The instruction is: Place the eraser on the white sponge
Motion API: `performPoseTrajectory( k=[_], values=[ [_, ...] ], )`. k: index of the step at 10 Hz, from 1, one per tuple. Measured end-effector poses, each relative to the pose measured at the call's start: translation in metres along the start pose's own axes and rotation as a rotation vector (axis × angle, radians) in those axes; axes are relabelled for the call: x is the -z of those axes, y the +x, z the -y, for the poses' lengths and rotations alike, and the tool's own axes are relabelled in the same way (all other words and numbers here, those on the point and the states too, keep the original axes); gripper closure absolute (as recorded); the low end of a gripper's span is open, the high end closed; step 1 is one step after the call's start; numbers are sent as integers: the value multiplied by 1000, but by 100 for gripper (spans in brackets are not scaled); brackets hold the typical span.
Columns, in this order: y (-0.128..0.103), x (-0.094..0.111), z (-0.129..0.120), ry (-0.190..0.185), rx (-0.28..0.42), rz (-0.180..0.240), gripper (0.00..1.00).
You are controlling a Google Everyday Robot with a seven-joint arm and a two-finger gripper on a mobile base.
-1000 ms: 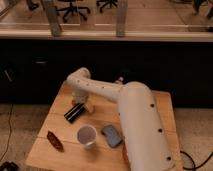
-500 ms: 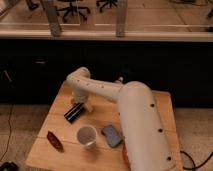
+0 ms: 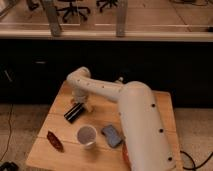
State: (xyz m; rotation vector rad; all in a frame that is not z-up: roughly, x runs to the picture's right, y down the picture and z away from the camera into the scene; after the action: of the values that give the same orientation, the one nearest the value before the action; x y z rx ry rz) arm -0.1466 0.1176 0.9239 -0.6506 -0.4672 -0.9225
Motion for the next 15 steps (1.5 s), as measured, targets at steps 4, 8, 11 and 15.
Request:
performPoseTrajectory(
  k=[4, 8, 11, 15],
  values=[
    [3, 15, -16, -31, -72, 28, 20],
    [2, 8, -15, -45, -89, 46, 20],
    [-2, 6, -10, -48, -89, 49, 28],
    [-9, 7, -5, -48, -83, 43, 65]
  ],
)
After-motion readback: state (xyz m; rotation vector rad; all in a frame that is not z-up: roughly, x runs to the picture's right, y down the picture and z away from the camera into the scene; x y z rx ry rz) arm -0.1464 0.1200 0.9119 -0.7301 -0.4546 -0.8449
